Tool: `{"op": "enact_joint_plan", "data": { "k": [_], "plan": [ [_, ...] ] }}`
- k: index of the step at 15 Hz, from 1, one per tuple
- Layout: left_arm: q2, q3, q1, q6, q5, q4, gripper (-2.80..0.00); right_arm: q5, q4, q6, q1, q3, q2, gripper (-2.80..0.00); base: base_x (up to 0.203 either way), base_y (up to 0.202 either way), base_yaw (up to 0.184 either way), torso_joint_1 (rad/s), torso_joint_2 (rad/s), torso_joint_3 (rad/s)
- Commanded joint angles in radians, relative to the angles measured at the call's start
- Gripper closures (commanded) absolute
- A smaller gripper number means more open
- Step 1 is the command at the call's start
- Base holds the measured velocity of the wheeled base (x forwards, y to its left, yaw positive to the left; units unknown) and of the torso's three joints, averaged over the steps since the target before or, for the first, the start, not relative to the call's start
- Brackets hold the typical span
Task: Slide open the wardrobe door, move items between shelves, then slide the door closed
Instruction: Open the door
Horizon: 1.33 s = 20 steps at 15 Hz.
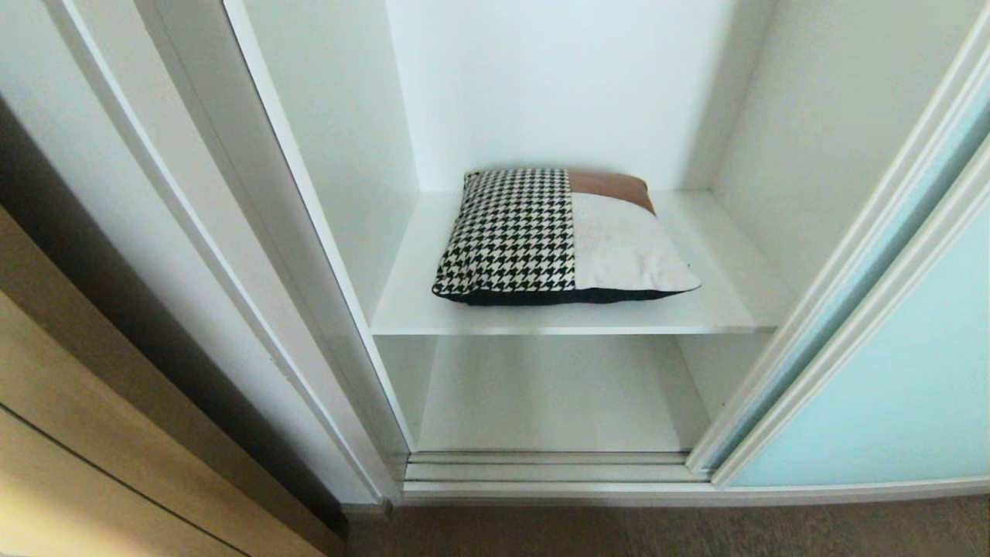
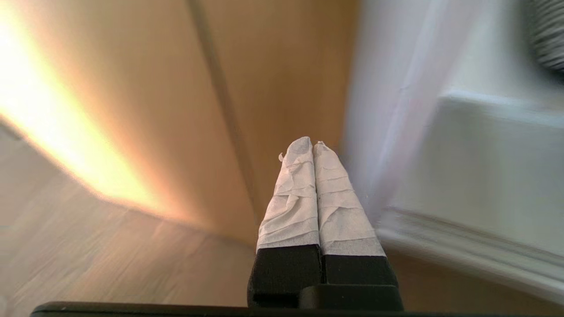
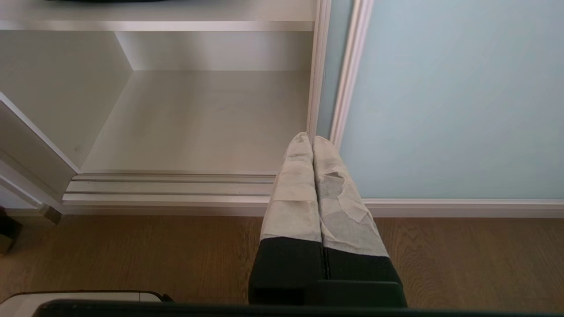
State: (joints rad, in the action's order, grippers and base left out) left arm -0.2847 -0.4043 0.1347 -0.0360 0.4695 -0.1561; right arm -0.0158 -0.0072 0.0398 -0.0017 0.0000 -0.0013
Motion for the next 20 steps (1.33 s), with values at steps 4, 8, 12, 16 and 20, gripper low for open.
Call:
{"op": "enact_joint_plan", "data": {
  "k": [4, 8, 12, 16, 20],
  "plan": [
    [-0.001, 0.088, -0.020, 0.010, 0.106, 0.035, 0.00, -0.001, 0.000, 0.000, 0.000, 0.000, 0.001, 0.00, 0.000, 0.000, 0.000, 0.000, 0.00, 0.000],
    [-0.045, 0.036, -0.124, 0.055, 0.033, 0.031, 0.00, 0.000, 0.000, 0.000, 0.000, 0.000, 0.001, 0.00, 0.000, 0.000, 0.000, 0.000, 0.00, 0.000],
    [0.088, 0.135, -0.161, 0.059, -0.045, 0.031, 0.00, -0.001, 0.000, 0.000, 0.000, 0.000, 0.001, 0.00, 0.000, 0.000, 0.000, 0.000, 0.00, 0.000],
    [0.272, 0.318, -0.159, 0.101, -0.306, 0.041, 0.00, 0.000, 0.000, 0.000, 0.000, 0.000, 0.001, 0.00, 0.000, 0.000, 0.000, 0.000, 0.00, 0.000],
    [0.280, 0.398, -0.158, 0.129, -0.506, 0.124, 0.00, 0.000, 0.000, 0.000, 0.000, 0.000, 0.001, 0.00, 0.000, 0.000, 0.000, 0.000, 0.00, 0.000]
  ]
}}
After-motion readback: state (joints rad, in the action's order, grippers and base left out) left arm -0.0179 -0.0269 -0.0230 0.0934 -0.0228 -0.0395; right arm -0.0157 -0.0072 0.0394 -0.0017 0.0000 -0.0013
